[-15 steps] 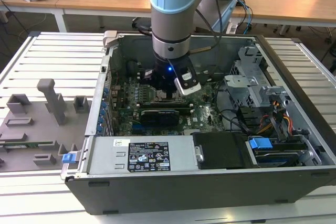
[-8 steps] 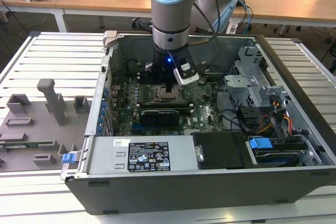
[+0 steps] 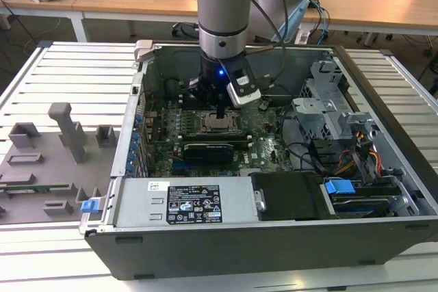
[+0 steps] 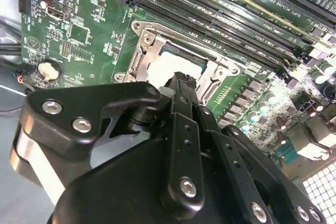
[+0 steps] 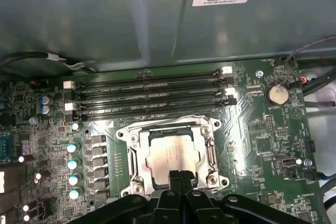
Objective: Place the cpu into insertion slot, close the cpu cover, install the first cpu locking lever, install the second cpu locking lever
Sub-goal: 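Install the second cpu locking lever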
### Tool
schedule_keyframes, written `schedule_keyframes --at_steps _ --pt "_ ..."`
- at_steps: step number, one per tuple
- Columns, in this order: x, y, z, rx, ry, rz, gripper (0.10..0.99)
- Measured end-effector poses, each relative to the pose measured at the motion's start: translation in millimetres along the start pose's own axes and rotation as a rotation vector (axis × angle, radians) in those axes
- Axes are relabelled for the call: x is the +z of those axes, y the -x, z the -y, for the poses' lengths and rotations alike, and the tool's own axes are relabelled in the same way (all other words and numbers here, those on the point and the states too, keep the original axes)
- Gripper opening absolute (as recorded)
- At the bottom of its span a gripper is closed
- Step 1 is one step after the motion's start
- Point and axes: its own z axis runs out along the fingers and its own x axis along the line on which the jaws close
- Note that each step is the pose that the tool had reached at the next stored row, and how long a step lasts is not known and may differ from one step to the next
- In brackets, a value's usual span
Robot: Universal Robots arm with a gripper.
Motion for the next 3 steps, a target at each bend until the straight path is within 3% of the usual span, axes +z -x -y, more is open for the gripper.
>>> schedule_keyframes --at_steps 3 --pt "-0.6 0.0 -0.1 0.0 -0.001 0.0001 0.106"
